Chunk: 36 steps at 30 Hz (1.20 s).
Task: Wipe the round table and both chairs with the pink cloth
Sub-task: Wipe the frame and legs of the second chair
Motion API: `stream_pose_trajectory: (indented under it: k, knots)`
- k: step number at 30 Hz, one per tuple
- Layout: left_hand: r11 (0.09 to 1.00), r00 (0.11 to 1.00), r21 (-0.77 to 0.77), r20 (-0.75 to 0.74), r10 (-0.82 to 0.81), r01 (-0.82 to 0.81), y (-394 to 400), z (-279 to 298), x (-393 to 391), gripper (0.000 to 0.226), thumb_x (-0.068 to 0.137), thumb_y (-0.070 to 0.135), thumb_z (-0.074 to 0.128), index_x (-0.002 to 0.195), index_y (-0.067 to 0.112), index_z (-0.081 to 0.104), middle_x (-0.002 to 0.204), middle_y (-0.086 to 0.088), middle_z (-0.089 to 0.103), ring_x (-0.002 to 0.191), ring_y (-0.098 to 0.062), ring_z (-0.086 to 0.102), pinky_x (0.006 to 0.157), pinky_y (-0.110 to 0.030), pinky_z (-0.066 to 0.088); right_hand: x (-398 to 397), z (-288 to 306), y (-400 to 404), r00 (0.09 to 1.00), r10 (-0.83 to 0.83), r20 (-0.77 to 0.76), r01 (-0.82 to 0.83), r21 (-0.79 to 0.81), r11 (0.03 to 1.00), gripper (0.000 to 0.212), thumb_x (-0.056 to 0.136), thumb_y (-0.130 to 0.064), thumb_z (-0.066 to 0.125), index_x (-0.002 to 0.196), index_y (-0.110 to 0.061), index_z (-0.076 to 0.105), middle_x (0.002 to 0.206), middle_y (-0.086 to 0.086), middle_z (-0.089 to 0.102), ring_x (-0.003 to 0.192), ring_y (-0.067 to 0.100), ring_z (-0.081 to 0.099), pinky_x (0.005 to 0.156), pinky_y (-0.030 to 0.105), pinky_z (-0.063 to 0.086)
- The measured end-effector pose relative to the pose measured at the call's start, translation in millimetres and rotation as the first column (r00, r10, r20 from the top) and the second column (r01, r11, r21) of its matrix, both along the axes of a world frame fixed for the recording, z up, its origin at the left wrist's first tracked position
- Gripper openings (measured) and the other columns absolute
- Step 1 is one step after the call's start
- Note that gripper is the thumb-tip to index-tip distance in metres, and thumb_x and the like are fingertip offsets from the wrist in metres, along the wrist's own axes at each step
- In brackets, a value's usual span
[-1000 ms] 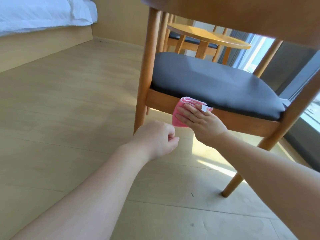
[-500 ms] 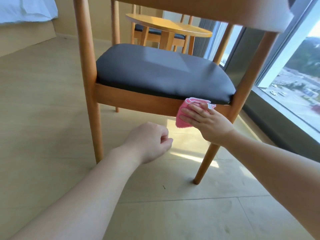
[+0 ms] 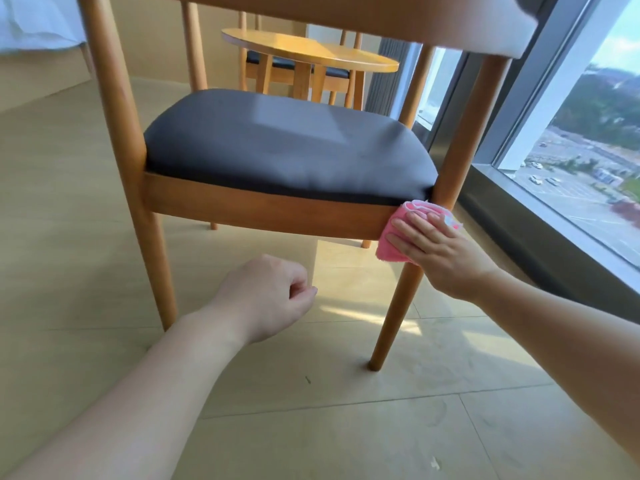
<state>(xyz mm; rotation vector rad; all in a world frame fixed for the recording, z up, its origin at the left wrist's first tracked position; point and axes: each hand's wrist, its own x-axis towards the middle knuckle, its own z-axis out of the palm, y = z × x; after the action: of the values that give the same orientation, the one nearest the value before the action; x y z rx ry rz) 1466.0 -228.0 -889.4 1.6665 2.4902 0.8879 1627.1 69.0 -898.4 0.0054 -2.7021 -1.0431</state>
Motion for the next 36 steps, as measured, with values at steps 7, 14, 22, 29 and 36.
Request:
stream_pose_trajectory:
  k: [7, 14, 22, 29, 36]
  knots:
    - [0.997, 0.997, 0.013, 0.01, 0.081, -0.082, -36, 3, -24, 0.04, 0.088, 0.04, 0.059, 0.054, 0.019, 0.051, 0.049, 0.007, 0.05, 0.05, -0.011, 0.05, 0.046, -0.028, 0.043, -41, -4, -31, 0.994, 0.086, -0.065, -0.084, 0.031, 0.996, 0.062, 0.082, -0.008, 0.044, 0.144, -0.01, 0.036, 0.148, 0.016, 0.041, 0.14, 0.031, 0.023, 0.118, 0.044, 0.003]
    - [0.99, 0.99, 0.027, -0.02, 0.139, -0.138, -84, 8, -57, 0.04, 0.087, 0.041, 0.057, 0.054, 0.02, 0.05, 0.05, 0.006, 0.053, 0.05, -0.01, 0.052, 0.049, -0.028, 0.047, -102, -9, -82, 0.991, 0.124, -0.05, -0.123, 0.023, 0.992, 0.059, 0.086, -0.012, 0.026, 0.144, -0.009, 0.035, 0.15, 0.014, 0.037, 0.141, 0.031, 0.021, 0.118, 0.044, 0.007]
    - [0.971, 0.972, 0.026, 0.005, 0.236, -0.236, -147, 10, -96, 0.041, 0.086, 0.041, 0.059, 0.053, 0.018, 0.046, 0.048, 0.006, 0.048, 0.048, -0.01, 0.046, 0.049, -0.024, 0.04, -186, -8, -164, 0.987, 0.157, -0.043, -0.149, 0.148, 0.978, 0.058, 0.092, -0.013, 0.031, 0.149, -0.008, 0.025, 0.156, 0.015, 0.021, 0.145, 0.033, 0.015, 0.118, 0.047, 0.01]
    - [0.952, 0.952, 0.023, -0.016, 0.305, -0.305, -181, 12, -114, 0.041, 0.085, 0.042, 0.058, 0.054, 0.019, 0.045, 0.049, 0.006, 0.046, 0.048, -0.007, 0.042, 0.046, -0.023, 0.028, -259, -8, -235, 1.0, 0.019, -0.001, -0.019, 0.108, 0.994, 0.065, 0.095, -0.02, 0.02, 0.152, -0.01, -0.009, 0.158, 0.015, -0.018, 0.145, 0.033, -0.018, 0.116, 0.048, -0.013]
    - [0.955, 0.953, 0.017, -0.046, 0.298, -0.298, -189, 11, -118, 0.04, 0.085, 0.043, 0.056, 0.054, 0.019, 0.044, 0.048, 0.006, 0.048, 0.048, -0.01, 0.046, 0.043, -0.023, 0.024, -267, -8, -243, 1.0, 0.011, -0.005, -0.01, 0.123, 0.992, 0.063, 0.092, -0.019, 0.011, 0.153, -0.011, -0.006, 0.158, 0.015, -0.015, 0.145, 0.032, -0.017, 0.109, 0.046, -0.025]
